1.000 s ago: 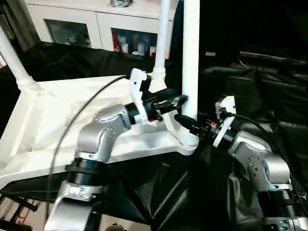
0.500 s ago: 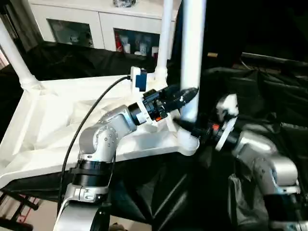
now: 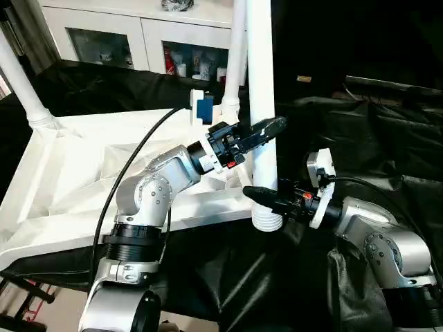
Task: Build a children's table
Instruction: Insert table leg to table base
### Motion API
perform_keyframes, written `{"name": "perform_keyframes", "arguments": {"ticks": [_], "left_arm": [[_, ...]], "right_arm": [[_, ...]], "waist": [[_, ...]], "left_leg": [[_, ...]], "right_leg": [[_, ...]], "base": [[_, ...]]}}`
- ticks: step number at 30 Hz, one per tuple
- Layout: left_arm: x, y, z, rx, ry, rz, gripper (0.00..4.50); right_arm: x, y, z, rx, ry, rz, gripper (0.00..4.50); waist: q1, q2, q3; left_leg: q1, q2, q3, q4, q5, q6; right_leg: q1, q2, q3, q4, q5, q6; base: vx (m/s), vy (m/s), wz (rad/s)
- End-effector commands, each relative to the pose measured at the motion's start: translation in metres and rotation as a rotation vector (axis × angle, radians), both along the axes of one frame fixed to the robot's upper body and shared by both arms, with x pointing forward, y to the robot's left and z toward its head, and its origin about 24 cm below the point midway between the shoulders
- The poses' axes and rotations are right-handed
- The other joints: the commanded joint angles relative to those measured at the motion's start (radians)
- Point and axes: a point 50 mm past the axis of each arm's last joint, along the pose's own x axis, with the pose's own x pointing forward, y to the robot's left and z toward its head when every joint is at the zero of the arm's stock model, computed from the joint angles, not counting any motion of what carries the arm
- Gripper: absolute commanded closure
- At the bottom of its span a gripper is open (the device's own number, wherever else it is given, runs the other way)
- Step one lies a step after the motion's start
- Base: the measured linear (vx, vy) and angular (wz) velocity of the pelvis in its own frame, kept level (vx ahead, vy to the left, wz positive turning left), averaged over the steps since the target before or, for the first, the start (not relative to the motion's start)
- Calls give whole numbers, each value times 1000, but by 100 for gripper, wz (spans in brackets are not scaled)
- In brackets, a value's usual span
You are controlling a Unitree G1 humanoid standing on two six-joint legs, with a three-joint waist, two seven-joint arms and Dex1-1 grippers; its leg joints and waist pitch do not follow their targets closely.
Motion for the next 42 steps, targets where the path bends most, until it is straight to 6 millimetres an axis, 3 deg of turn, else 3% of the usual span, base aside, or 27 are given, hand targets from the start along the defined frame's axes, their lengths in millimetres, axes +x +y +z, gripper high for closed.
{"name": "perform_keyframes", "arguments": {"ticks": [1,4,5,13,15,19,21,27,36,42], "left_arm": [[-2,-4,-2,37,-1,-11,210],[-3,-6,-5,55,5,-13,225],[-4,-8,-6,65,2,-18,248],[-1,-9,-8,78,21,38,265],[0,-9,-9,102,15,51,265],[0,-10,-5,145,-14,62,266],[-1,-12,-4,183,-36,50,266],[-1,-14,2,217,-78,24,266],[-1,-14,3,247,-106,5,266],[-4,-18,4,235,-107,-17,266]], "right_arm": [[2,0,7,13,-23,7,264],[2,0,7,13,-24,8,264],[3,0,8,12,-25,10,264],[3,1,9,7,-30,13,264],[1,1,8,5,-9,25,208],[-3,3,10,49,59,78,159],[-4,3,9,23,60,90,147],[-2,-2,6,-86,69,91,106],[-1,-8,2,-142,118,98,101],[2,-6,-3,-161,132,75,101]], "waist": [[5,-12,-66],[5,-13,-65],[5,-13,-65],[6,-16,-66],[6,-16,-65],[6,-17,-67],[7,-23,-67],[8,-22,-66],[11,-22,-67],[15,-24,-66]], "left_leg": [[-5,19,0,-53,-86,58],[-6,20,-1,-53,-86,56],[-6,20,0,-53,-92,54],[-7,20,0,-52,-91,51],[-6,20,0,-52,-90,52],[-6,21,-1,-51,-84,57],[-7,20,0,-51,-79,53],[-8,19,0,-50,-80,45],[-5,23,-1,-48,-88,39],[-7,23,0,-48,-100,30]], "right_leg": [[68,-54,49,-71,-157,-146],[68,-54,49,-71,-159,-145],[68,-55,49,-72,-169,-143],[68,-55,49,-71,-174,-138],[68,-55,49,-72,-176,-137],[68,-55,50,-71,-168,-135],[69,-55,49,-70,-170,-130],[68,-56,50,-71,-190,-115],[63,-57,50,-67,-178,-136],[63,-60,50,-71,-211,-127]], "base": [[0,0,0],[0,0,0],[0,0,0],[0,0,0],[0,0,0],[0,0,0],[0,0,0],[0,0,0],[0,0,0],[0,0,0]]}}
